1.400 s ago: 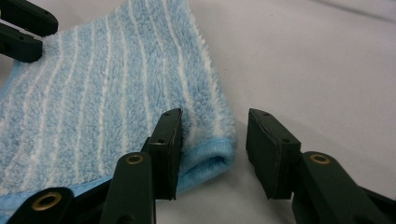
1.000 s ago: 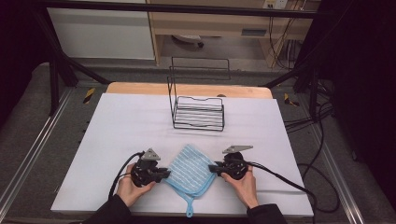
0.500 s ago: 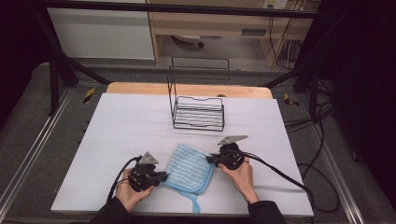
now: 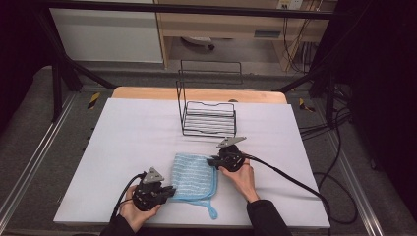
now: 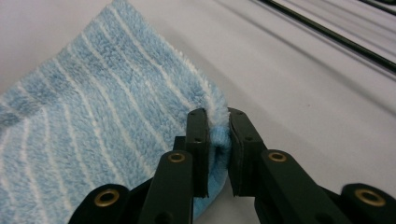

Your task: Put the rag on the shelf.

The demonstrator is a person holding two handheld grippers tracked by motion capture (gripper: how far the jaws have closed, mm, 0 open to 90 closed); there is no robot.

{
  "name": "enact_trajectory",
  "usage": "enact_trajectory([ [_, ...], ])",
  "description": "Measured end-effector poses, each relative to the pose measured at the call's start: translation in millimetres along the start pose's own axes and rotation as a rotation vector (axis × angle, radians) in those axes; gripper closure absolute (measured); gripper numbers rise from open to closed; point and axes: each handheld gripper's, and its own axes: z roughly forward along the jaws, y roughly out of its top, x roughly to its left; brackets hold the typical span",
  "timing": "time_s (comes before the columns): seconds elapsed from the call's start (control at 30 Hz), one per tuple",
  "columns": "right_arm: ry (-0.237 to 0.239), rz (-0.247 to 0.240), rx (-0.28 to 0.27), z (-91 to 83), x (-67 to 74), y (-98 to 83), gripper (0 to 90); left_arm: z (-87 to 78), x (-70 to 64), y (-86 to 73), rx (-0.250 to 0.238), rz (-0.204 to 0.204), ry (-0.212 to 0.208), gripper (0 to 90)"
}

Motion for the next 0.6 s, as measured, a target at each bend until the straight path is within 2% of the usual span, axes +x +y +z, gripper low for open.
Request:
enact_trajectory([
  [0.17, -0.013, -0.012, -0.024, -0.4, 1.3, -1.5, 71.5, -1.9, 3.6, 0.5, -0.004, -0.003, -0.008, 75.6],
  [0.3, -0.014, -0.003, -0.065, -10.8, 1.2, -2.4, 52.8, -8.6, 9.3, 3.8, -0.019, 0.009, -0.015, 63.4],
  [0.43, -0.012, 0.036, -0.104, -24.5, -1.8, -6.8, 34.2, -12.4, 17.6, 6.2, -0.035, 0.02, -0.005, 50.6],
  [0.5, -0.005, 0.049, -0.104, -29.9, -3.5, -9.3, 28.7, -13.0, 21.2, 7.3, -0.031, 0.023, -0.004, 44.6],
  [0.6, -0.013, 0.046, -0.106, -35.7, -5.4, -14.1, 19.1, -13.6, 25.4, 9.0, -0.038, 0.027, -0.002, 37.7],
])
